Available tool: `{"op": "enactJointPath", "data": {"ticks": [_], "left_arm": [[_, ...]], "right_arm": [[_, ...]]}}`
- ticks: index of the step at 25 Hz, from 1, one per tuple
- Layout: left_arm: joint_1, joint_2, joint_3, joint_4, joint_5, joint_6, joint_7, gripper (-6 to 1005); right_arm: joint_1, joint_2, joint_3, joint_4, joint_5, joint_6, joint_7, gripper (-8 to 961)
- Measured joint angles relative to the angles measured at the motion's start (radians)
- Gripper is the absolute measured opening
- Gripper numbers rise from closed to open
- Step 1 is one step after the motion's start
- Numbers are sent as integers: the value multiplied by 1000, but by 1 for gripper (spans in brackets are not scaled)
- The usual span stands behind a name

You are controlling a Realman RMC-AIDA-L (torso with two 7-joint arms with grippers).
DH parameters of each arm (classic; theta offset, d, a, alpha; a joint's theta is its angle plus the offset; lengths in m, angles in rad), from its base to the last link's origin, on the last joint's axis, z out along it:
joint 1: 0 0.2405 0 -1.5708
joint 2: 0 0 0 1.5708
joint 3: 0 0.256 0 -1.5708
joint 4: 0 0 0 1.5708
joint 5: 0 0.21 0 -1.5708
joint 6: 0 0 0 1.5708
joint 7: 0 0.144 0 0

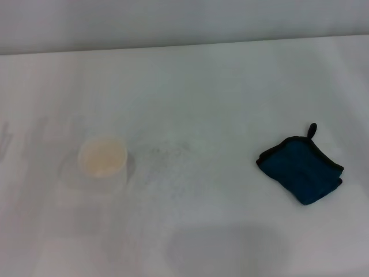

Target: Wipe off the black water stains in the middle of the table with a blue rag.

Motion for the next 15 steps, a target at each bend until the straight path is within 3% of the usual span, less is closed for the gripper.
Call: {"op": "enactJointPath", "data": {"ticks": [3,8,15], "left_arm": [[-3,0,1,1,0,-18,1,884],[-1,-1,-2,23,-3,-33,16,883],[12,-3,-1,117,-93,-36,136,883]], "right_arm": [[-3,3,1,75,25,-40,-114,506],[6,7,7,174,62,-96,-285,738],[21,12,15,236,133,-151,-361,853]]}}
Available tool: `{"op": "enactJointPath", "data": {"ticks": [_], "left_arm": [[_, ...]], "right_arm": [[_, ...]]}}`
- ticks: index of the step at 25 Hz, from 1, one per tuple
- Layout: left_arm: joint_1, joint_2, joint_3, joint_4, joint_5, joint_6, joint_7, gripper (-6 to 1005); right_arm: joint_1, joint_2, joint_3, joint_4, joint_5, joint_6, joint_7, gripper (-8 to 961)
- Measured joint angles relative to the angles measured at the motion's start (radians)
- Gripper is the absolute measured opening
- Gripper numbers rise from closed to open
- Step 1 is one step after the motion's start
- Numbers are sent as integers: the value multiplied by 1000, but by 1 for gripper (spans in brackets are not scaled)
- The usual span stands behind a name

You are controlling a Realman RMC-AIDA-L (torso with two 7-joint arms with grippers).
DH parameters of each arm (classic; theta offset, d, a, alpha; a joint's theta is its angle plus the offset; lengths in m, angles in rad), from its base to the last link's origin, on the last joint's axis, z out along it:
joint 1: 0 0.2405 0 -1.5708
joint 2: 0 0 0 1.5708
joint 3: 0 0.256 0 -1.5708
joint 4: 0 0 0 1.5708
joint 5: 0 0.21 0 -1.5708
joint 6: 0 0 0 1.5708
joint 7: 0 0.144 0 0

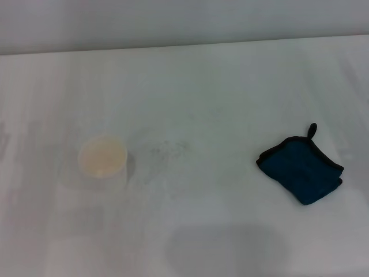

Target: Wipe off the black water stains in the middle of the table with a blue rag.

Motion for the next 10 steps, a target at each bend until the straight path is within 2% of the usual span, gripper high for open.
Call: {"op": "enactJointPath", "data": {"ticks": [10], "left_arm": [[-6,1,10,-6,37,-24,8,883]], "right_arm": [[6,2,1,13,3,-8,-13,860]]}}
